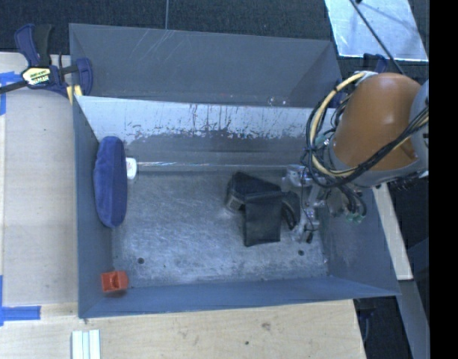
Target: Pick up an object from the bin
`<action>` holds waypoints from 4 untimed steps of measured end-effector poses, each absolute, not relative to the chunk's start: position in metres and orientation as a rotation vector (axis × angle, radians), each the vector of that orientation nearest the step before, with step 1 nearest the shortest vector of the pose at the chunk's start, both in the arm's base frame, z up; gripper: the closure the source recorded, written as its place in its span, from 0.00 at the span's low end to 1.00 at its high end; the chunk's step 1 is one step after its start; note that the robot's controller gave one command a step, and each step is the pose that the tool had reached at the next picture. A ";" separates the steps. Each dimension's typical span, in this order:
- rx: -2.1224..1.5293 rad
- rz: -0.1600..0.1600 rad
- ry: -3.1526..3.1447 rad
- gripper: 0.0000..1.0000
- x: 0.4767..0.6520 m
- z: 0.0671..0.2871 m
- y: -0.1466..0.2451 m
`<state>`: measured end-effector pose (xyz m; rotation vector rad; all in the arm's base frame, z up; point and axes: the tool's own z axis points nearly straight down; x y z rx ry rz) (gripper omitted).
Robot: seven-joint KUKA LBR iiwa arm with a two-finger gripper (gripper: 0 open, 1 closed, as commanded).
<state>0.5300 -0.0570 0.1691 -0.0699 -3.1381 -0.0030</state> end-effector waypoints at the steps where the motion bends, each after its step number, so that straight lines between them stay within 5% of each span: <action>1: 0.139 0.003 -3.150 0.00 0.538 0.085 -0.077; 2: 0.059 0.001 -3.154 0.00 0.589 0.090 -0.040; 3: 0.054 0.011 -3.151 1.00 0.588 0.093 -0.046; 4: -0.102 0.000 -3.140 1.00 0.589 0.118 -0.048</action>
Offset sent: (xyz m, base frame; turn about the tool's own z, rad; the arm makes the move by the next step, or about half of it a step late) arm 0.0049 -0.0190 -0.0861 -0.1347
